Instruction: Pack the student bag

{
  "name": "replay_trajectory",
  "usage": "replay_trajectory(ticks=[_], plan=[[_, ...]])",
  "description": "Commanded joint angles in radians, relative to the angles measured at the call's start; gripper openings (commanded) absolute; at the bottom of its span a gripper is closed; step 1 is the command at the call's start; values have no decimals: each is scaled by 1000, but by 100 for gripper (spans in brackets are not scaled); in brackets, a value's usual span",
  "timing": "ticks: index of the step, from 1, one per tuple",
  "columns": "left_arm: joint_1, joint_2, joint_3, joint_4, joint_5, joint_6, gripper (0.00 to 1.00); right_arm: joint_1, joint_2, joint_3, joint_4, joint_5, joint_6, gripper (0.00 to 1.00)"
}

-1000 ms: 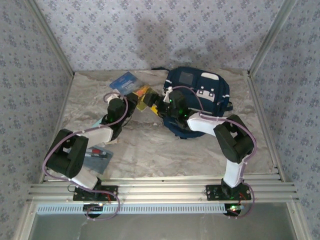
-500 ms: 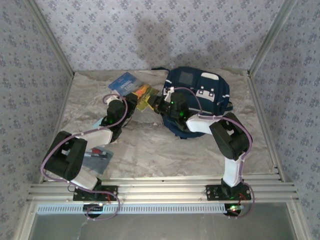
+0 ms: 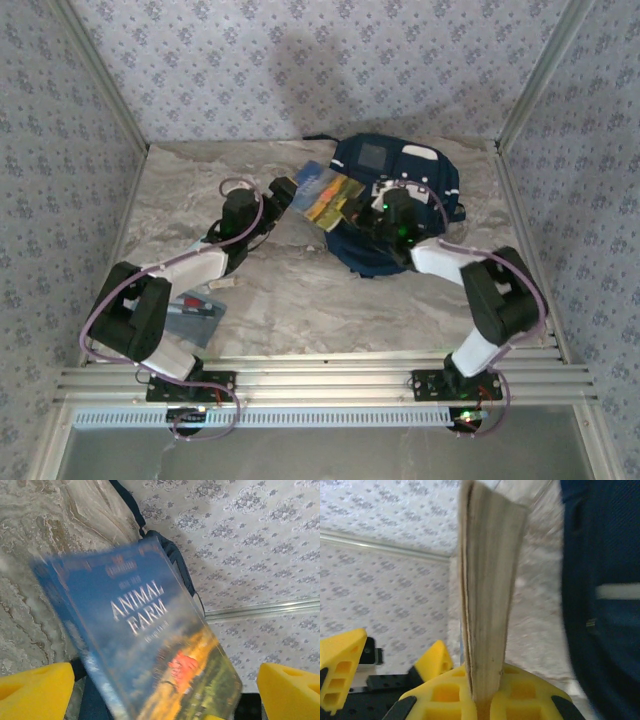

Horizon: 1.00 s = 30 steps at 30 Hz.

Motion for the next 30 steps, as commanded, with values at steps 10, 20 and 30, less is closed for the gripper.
replay_trajectory(ticks=[10, 20, 30], plan=[[-27, 471, 671, -549, 248, 390, 77, -268, -562, -49, -687, 116, -408, 0], [-142, 788, 1175, -1068, 112, 629, 65, -535, -772, -108, -859, 32, -465, 0], [-165, 951, 1332, -1232, 27, 657, 63, -608, -795, -136, -832, -39, -444, 0]])
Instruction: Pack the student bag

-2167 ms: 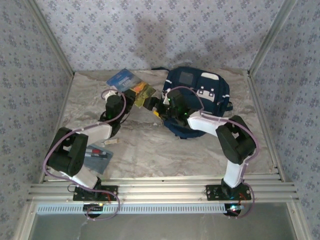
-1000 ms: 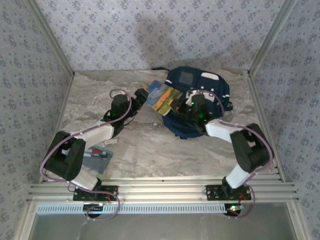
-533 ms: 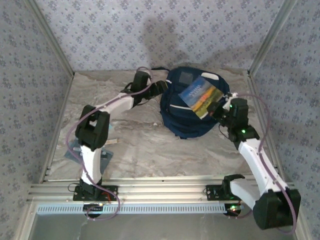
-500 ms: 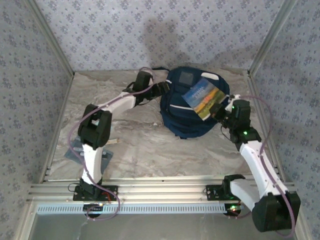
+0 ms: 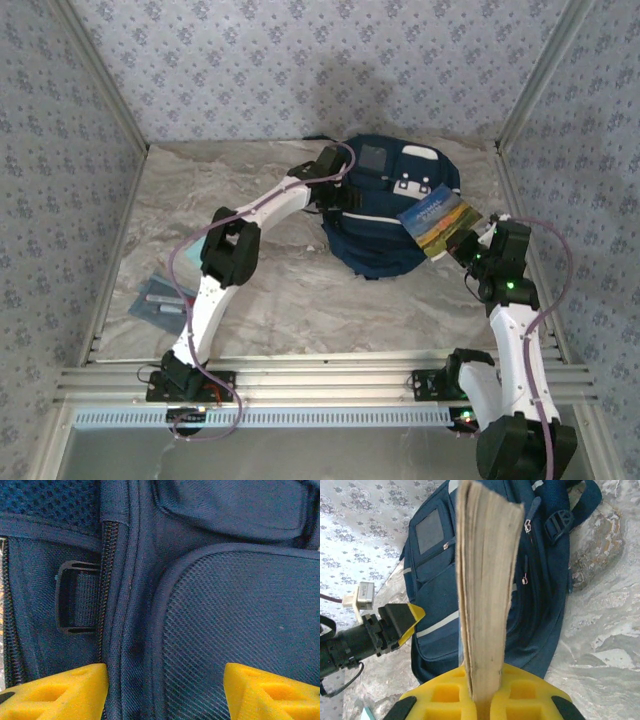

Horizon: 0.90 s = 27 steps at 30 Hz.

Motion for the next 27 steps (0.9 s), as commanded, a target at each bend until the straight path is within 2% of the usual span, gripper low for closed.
replay_trajectory(ticks=[1, 3, 5, 9, 12, 15, 21, 24, 27], plan=[[-1, 71, 44, -141, -46, 37, 63, -9, -25, 10, 58, -50, -9, 0], [-1, 75, 41, -142, -48, 41, 61, -11, -30, 11, 61, -47, -8, 0], [-2, 77, 39, -143, -47, 41, 48, -12, -33, 9, 67, -43, -4, 0], [4, 69, 12, -120, -14, 20, 0, -11, -35, -1, 84, -42, 6, 0], [32, -10, -145, 46, 81, -85, 0, -13, -41, -3, 73, -40, 1, 0], [84, -161, -438, 332, 142, -280, 0, -15, -53, -1, 62, -34, -4, 0], [165, -501, -994, 835, 39, -618, 0, -20, -52, 5, 83, -30, -8, 0], [174, -598, -1139, 935, 2, -729, 0, -20, -32, -1, 108, -50, 4, 0], [162, -627, -1203, 1032, 13, -827, 0, -18, -19, -4, 129, -75, 14, 0]])
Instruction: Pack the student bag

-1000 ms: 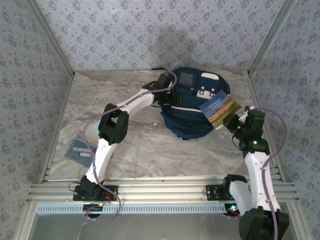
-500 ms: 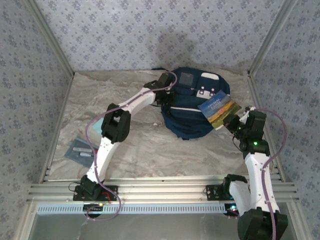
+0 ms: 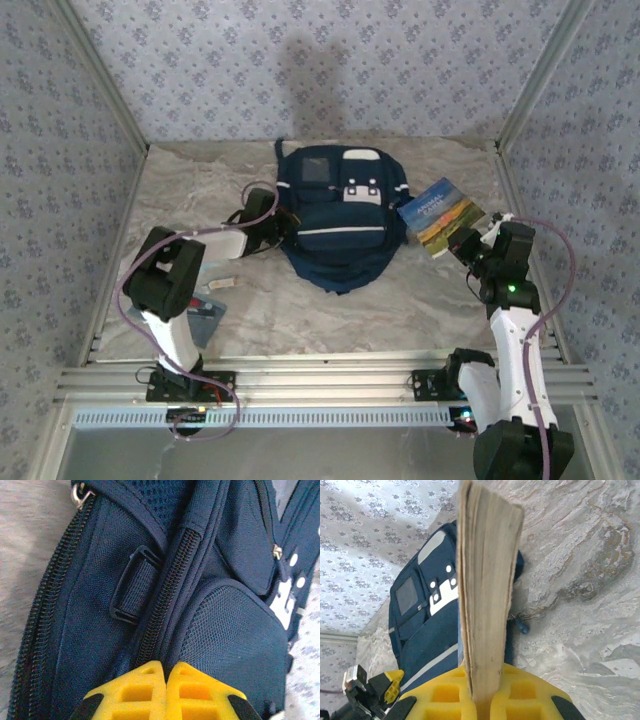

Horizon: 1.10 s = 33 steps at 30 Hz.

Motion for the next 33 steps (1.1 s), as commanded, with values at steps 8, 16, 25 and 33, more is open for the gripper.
replay_trajectory(ticks=[8, 16, 25, 33], plan=[[-49, -54, 32, 352, -65, -332, 0, -5, 0, 41, 3, -42, -17, 0], [-42, -57, 187, 340, -93, -325, 0, -21, -15, 141, -106, -7, -76, 0], [-37, -38, 216, 375, -118, -316, 0, -27, -16, 218, -184, 26, -102, 0], [-80, 27, 459, -50, 173, 193, 24, -34, -14, 162, -157, 26, -89, 0]])
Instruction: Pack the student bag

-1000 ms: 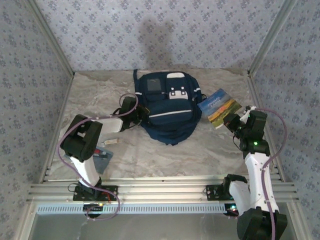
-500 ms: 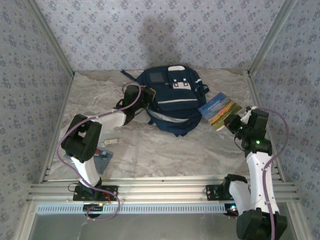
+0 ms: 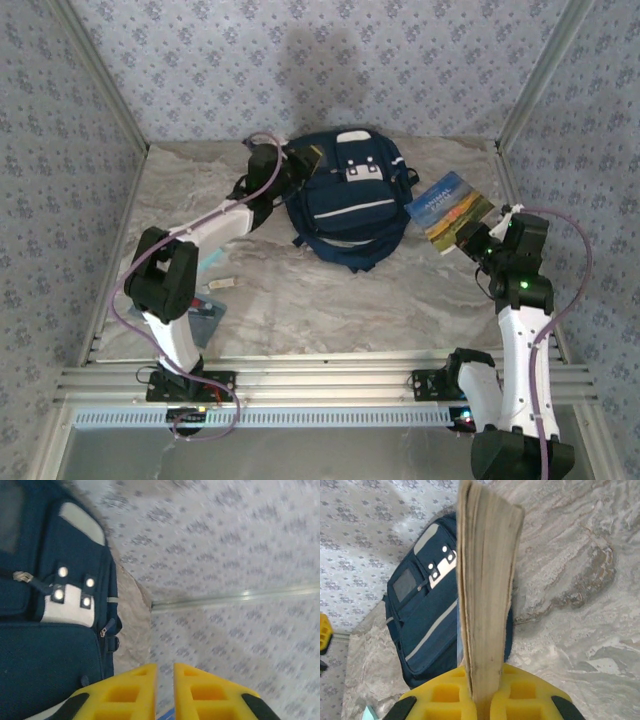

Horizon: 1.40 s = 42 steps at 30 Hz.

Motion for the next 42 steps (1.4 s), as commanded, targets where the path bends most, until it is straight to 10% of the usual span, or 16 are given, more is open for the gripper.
replay_trajectory(ticks=[1, 16, 42], plan=[[-38, 27, 102, -263, 152, 325, 30, -13, -9, -8, 47, 1, -9, 0], [-247, 211, 500, -1090, 138, 1270, 67, -63, -11, -69, 71, -40, 2, 0], [-345, 459, 718, -1089, -193, 1471, 67, -156, -48, -109, 66, -133, 5, 0]])
